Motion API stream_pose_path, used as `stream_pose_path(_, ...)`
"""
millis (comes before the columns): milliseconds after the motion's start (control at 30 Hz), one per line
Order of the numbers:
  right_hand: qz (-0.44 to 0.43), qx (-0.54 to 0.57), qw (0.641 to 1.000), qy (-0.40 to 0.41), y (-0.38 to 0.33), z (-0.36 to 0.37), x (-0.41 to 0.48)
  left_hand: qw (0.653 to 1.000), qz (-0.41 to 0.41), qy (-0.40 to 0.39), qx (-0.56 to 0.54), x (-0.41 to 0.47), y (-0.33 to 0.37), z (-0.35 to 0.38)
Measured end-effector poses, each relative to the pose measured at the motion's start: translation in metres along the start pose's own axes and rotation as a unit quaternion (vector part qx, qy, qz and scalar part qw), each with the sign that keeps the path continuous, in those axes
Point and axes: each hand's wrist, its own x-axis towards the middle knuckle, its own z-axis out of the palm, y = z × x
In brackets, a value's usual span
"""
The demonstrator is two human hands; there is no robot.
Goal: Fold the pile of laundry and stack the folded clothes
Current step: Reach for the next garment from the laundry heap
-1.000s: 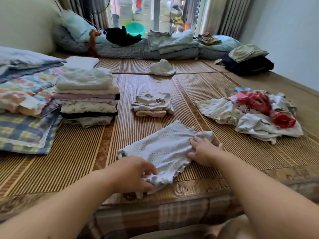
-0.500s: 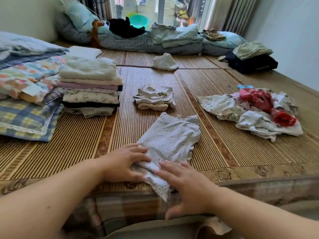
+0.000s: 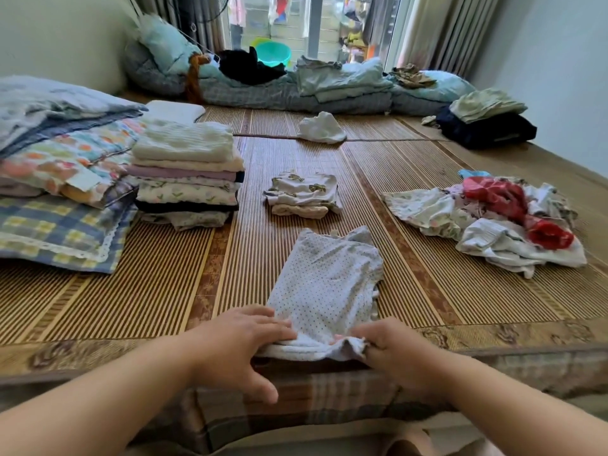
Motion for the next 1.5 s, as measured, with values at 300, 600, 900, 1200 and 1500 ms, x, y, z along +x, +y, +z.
stream_pose_path(300,0.041,0.326,0.944,-0.005,-0.007,-0.059,-0.004,0.913,0.023,0.127,-0.388,0.001,0.017,-0.006)
stream_pose_path(600,0.112,0.361,0.889,0.257,-0.002,-0.102,0.073,0.814,-0.188,0.266,-0.482,0.094,0.001,-0.043)
stream_pose_path(900,0.280,0.097,0.951,0.089,0.023,-0.078,0.092,0.914,-0.295,0.147,-0.236,0.115,-0.021,-0.023)
stream_pose_path(1200,0.235,0.139,0.949,0.156,0.014,-0.064,0.085,0.822,-0.188,0.114,-0.526,0.108,-0.011,-0.033)
stream_pose_path(1500,0.146,0.135,0.979,0.049,0.002,-0.064,0.055,0.851,-0.149,0.011,-0.503,0.089,-0.002,-0.038)
